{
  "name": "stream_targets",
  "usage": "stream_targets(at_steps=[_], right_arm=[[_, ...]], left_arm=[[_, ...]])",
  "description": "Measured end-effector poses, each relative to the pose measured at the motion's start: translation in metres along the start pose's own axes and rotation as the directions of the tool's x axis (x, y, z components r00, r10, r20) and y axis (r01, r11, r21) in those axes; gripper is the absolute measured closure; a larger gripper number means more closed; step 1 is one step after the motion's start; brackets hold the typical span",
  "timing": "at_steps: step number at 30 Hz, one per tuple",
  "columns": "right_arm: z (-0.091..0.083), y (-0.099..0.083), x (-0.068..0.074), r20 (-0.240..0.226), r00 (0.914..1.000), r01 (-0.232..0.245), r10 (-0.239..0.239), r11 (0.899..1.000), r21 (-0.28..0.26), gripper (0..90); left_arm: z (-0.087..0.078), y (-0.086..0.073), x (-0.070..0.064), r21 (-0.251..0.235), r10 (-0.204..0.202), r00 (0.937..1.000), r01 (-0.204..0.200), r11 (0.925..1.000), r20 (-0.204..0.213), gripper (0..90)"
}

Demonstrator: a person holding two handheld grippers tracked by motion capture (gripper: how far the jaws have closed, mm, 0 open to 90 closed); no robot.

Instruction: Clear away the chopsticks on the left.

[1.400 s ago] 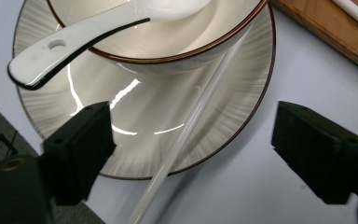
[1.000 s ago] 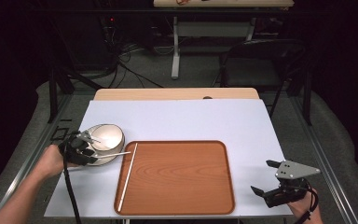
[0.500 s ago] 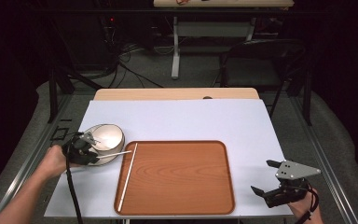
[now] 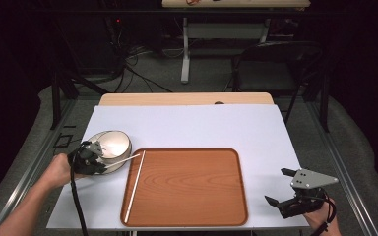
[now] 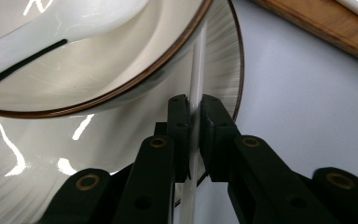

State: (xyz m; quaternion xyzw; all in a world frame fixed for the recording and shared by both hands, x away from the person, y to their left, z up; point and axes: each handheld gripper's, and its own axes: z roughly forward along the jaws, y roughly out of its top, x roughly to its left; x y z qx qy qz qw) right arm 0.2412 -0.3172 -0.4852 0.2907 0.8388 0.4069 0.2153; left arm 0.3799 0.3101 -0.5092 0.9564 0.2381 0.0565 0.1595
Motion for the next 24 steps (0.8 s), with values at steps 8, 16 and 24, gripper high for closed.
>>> stream_targets(at_steps=[8, 16, 24], right_arm=[[0.000, 0.000, 0.000, 0.000, 1.0000, -0.002, 0.002, 1.000, -0.001, 0.0], [0.000, 0.001, 0.000, 0.001, 1.0000, -0.004, 0.004, 1.000, -0.002, 0.0], [0.000, 0.001, 0.000, 0.000, 1.0000, -0.006, 0.006, 1.000, -0.002, 0.0]], left_arm=[[-0.005, 0.003, -0.006, -0.009, 0.000, 1.0000, 0.000, 1.0000, -0.005, 84.3], [-0.016, 0.008, -0.020, -0.032, -0.016, 0.9998, 0.016, 0.9994, 0.007, 84.4], [-0.027, 0.018, -0.037, -0.072, -0.034, 0.9990, 0.036, 0.9968, 0.027, 84.3]])
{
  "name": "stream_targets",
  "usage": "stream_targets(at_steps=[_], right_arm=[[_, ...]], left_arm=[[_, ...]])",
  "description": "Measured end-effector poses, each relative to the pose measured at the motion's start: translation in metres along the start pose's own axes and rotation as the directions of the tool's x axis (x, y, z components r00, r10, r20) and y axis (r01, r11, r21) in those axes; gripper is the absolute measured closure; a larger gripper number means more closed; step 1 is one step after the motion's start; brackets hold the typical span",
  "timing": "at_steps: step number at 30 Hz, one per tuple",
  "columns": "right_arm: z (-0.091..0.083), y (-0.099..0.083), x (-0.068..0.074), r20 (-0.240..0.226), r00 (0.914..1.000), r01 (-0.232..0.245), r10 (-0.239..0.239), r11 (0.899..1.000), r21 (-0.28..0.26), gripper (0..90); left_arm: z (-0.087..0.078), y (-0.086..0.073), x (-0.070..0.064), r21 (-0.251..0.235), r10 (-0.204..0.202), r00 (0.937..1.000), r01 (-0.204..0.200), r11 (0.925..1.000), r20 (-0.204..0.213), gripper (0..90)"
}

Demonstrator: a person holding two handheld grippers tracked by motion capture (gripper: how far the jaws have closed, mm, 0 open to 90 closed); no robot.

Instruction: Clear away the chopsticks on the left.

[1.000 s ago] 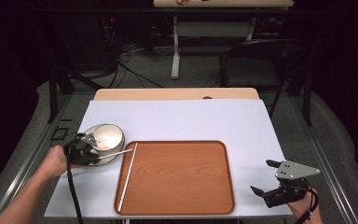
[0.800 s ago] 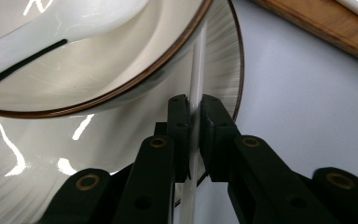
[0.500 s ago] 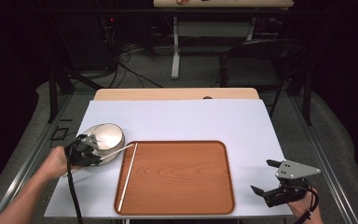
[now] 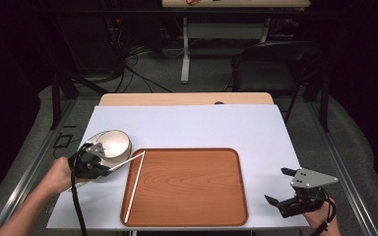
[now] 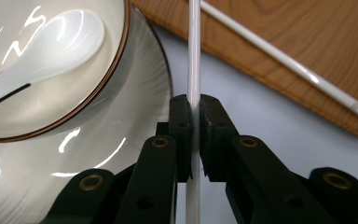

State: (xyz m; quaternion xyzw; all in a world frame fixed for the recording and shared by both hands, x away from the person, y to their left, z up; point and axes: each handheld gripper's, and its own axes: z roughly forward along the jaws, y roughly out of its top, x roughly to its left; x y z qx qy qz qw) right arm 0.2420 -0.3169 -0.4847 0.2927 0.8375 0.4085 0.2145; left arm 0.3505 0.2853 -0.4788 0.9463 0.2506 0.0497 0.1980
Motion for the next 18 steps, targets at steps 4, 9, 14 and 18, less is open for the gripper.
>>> stream_targets(at_steps=[4, 9, 14, 18], right_arm=[[0.000, 0.000, 0.001, 0.000, 1.0000, 0.003, -0.003, 1.000, -0.001, 0.0], [-0.001, 0.001, 0.002, 0.002, 1.0000, 0.006, -0.006, 1.000, -0.002, 0.0], [-0.001, 0.001, 0.002, 0.001, 1.0000, 0.006, -0.006, 1.000, -0.003, 0.0], [-0.001, 0.001, 0.002, 0.001, 1.0000, 0.006, -0.006, 1.000, -0.002, 0.0]], left_arm=[[-0.005, 0.006, -0.008, -0.035, -0.029, 0.9995, 0.030, 0.9989, 0.016, 84.3], [-0.009, 0.014, -0.017, -0.039, -0.064, 0.9979, 0.064, 0.9972, 0.014, 84.4], [-0.011, 0.021, -0.026, -0.051, -0.102, 0.9944, 0.104, 0.9933, 0.026, 84.4], [-0.011, 0.027, -0.031, -0.047, -0.125, 0.9918, 0.126, 0.9909, 0.027, 84.4]])
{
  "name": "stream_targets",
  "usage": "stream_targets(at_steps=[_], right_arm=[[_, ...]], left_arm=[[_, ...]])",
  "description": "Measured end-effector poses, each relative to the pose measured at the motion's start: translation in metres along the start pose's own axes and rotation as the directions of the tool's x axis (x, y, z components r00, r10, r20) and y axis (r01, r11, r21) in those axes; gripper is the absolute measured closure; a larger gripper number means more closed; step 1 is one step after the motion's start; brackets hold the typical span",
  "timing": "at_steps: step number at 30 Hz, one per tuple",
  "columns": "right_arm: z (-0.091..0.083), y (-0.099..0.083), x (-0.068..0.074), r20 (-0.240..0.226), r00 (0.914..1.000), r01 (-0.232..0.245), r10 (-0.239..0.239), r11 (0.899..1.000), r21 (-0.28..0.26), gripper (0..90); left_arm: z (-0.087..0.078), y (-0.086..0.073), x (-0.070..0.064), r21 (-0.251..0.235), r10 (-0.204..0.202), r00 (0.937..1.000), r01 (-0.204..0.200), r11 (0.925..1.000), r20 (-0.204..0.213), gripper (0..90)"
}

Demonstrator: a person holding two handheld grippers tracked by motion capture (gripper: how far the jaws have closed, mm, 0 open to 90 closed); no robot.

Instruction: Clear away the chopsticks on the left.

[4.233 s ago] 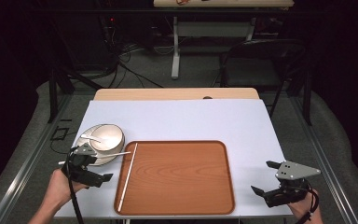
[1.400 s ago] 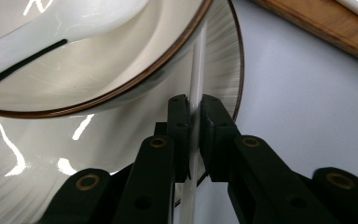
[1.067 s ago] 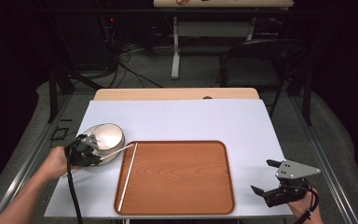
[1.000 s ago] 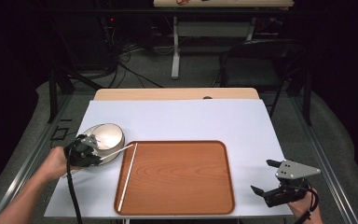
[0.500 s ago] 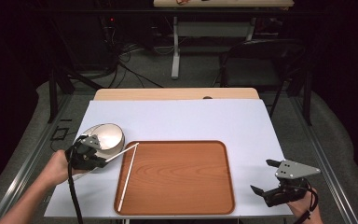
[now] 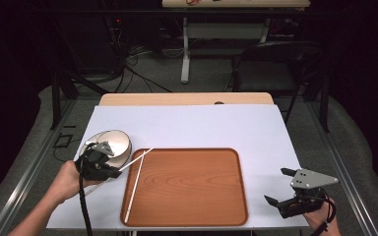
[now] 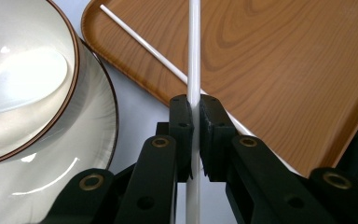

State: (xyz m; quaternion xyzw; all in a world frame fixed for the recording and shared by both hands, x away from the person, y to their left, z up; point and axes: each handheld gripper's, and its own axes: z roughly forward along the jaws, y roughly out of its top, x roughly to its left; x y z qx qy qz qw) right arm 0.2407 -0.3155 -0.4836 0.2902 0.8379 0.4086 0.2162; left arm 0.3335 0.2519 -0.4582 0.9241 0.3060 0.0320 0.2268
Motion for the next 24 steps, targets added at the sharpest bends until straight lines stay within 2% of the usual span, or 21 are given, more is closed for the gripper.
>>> stream_targets(at_steps=[4, 9, 11, 15, 16, 18, 20, 24], right_arm=[[0.000, 0.000, 0.001, 0.001, 1.0000, -0.002, 0.002, 1.000, 0.000, 0.0], [0.000, 0.000, 0.001, -0.001, 1.0000, 0.002, -0.002, 1.000, -0.002, 0.0], [0.001, 0.000, 0.000, -0.004, 1.0000, 0.001, -0.001, 1.000, 0.003, 0.0], [0.002, 0.000, 0.000, -0.005, 1.0000, -0.001, 0.001, 1.000, 0.007, 0.0], [0.001, 0.000, 0.000, -0.004, 1.0000, 0.002, -0.002, 1.000, 0.005, 0.0], [0.001, 0.000, 0.001, -0.001, 1.0000, 0.002, -0.002, 1.000, 0.005, 0.0], [0.001, 0.000, 0.001, 0.001, 1.0000, 0.002, -0.002, 1.000, 0.004, 0.0], [0.002, 0.001, 0.001, -0.001, 1.0000, 0.002, -0.002, 1.000, 0.005, 0.1]], left_arm=[[0.000, 0.003, -0.004, -0.013, -0.043, 0.9991, 0.043, 0.9990, 0.004, 84.4], [0.000, 0.004, -0.006, -0.026, -0.071, 0.9975, 0.071, 0.9971, 0.008, 84.4], [0.000, 0.004, -0.006, -0.053, -0.104, 0.9943, 0.105, 0.9931, 0.025, 84.4], [0.001, 0.006, -0.008, -0.053, -0.125, 0.9918, 0.126, 0.9906, 0.028, 84.4], [0.002, 0.008, -0.010, -0.053, -0.142, 0.9895, 0.143, 0.9883, 0.029, 84.4], [0.002, 0.008, -0.011, -0.055, -0.144, 0.9891, 0.146, 0.9878, 0.030, 84.4], [0.001, 0.009, -0.013, -0.071, -0.172, 0.9844, 0.174, 0.9821, 0.035, 84.4], [0.002, 0.010, -0.015, -0.066, -0.188, 0.9818, 0.189, 0.9797, 0.030, 84.4]])
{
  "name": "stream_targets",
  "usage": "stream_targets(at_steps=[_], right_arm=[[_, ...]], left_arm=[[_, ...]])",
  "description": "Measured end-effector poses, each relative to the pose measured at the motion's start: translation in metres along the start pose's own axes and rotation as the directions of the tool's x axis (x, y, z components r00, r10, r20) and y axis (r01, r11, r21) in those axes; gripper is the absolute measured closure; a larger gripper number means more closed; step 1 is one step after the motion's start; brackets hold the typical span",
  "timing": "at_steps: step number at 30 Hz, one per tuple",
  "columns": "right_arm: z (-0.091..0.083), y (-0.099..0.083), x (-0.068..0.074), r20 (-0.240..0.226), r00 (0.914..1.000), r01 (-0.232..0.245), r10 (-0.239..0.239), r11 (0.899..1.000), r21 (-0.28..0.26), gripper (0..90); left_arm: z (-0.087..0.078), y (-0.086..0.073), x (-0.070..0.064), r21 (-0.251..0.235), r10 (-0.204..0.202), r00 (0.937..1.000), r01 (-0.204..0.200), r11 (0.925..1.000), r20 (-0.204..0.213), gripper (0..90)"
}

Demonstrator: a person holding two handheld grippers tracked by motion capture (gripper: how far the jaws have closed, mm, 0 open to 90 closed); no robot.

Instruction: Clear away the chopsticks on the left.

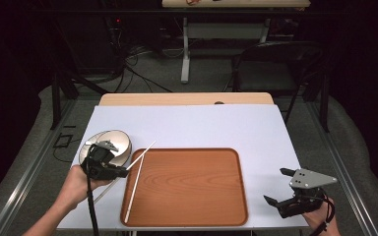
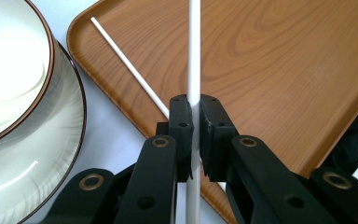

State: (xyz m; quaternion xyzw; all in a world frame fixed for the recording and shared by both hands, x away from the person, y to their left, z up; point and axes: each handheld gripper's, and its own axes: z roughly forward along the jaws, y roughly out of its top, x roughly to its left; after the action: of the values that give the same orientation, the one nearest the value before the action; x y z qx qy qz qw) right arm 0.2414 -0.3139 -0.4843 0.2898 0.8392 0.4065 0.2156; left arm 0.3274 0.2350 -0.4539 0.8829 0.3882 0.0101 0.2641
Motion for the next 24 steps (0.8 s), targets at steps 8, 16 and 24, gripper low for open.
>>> stream_targets(at_steps=[8, 16, 24], right_arm=[[0.000, -0.001, 0.000, 0.000, 1.0000, -0.002, 0.002, 1.000, 0.000, 0.2], [0.000, 0.000, 0.000, 0.000, 1.0000, 0.002, -0.002, 1.000, 0.000, 0.3], [-0.001, -0.001, 0.000, 0.001, 1.0000, 0.000, 0.000, 1.000, -0.001, 0.4]], left_arm=[[0.002, 0.001, -0.006, -0.022, -0.070, 0.9975, 0.070, 0.9973, 0.014, 84.5], [0.003, 0.003, -0.010, -0.034, -0.086, 0.9962, 0.087, 0.9956, 0.014, 84.5], [0.008, 0.005, -0.012, -0.055, -0.129, 0.9909, 0.131, 0.9898, 0.037, 84.5]])
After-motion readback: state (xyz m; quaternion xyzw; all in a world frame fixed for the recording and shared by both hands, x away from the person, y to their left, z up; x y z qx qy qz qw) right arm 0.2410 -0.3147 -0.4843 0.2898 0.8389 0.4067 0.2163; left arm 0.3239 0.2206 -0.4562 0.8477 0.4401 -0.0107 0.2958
